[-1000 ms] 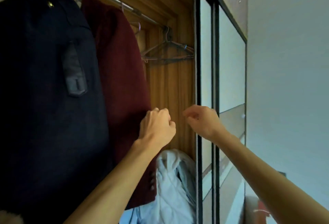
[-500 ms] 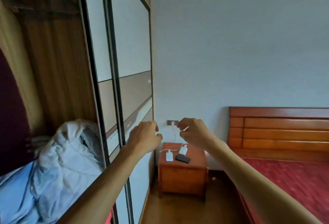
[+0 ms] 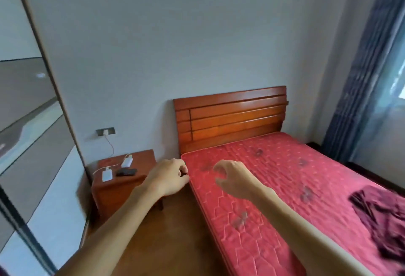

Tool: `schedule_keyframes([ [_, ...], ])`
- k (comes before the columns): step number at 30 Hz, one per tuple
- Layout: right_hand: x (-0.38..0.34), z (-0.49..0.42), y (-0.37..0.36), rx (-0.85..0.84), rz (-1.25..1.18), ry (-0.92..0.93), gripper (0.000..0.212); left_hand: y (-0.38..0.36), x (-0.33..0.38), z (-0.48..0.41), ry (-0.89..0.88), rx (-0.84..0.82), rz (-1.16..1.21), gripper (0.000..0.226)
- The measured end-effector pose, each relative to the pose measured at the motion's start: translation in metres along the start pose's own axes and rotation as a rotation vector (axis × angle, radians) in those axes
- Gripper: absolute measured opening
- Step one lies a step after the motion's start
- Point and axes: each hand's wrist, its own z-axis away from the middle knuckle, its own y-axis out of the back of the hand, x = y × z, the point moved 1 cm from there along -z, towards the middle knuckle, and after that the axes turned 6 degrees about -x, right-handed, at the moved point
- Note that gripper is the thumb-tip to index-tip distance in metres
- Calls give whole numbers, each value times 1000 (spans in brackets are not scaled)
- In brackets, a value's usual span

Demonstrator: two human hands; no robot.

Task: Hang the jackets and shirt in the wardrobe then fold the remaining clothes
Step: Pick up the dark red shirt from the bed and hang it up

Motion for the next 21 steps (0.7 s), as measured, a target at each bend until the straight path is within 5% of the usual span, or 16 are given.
schedule_keyframes([
  [21, 327, 170, 57, 244, -148, -756, 42, -227, 299, -163, -573, -545, 8, 21],
])
